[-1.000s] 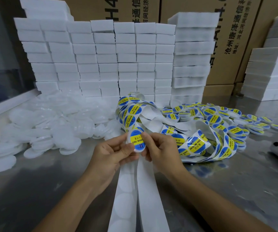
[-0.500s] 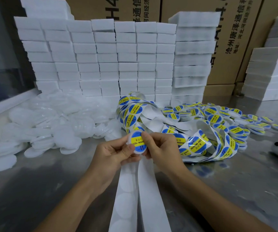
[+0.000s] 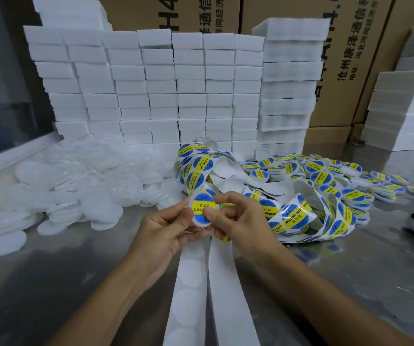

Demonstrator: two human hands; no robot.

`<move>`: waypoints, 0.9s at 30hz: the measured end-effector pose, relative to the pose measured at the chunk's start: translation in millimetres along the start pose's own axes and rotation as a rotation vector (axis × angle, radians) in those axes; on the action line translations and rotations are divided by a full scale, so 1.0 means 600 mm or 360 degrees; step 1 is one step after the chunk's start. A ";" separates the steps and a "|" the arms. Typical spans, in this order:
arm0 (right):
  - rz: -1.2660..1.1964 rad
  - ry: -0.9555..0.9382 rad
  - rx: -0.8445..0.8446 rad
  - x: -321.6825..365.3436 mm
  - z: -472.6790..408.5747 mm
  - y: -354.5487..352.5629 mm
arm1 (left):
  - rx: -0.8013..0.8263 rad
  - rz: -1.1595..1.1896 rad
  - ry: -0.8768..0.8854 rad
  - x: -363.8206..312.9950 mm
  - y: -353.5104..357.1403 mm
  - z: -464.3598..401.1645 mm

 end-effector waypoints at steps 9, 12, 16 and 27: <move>0.0012 0.0039 -0.0265 -0.002 0.001 -0.007 | 0.0107 -0.0089 -0.0106 0.008 0.010 0.002; 0.0027 -0.0003 -0.0185 -0.004 -0.002 -0.004 | 0.0027 -0.0075 -0.0057 0.004 0.003 -0.001; 0.0249 -0.0109 -0.0028 -0.005 -0.001 0.001 | -0.0118 -0.0158 -0.0008 0.000 -0.013 -0.004; 0.0262 -0.0179 -0.0201 -0.006 -0.004 -0.006 | -0.0093 -0.0273 0.0010 0.019 0.009 0.006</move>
Point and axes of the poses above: each hand's wrist, its own z-axis away from the middle knuckle, its own y-axis out of the palm, x = y × z, the point moved 4 cm from there along -z, towards the middle knuckle, and after that the axes turned 7 degrees about z, right-handed, at the moved point
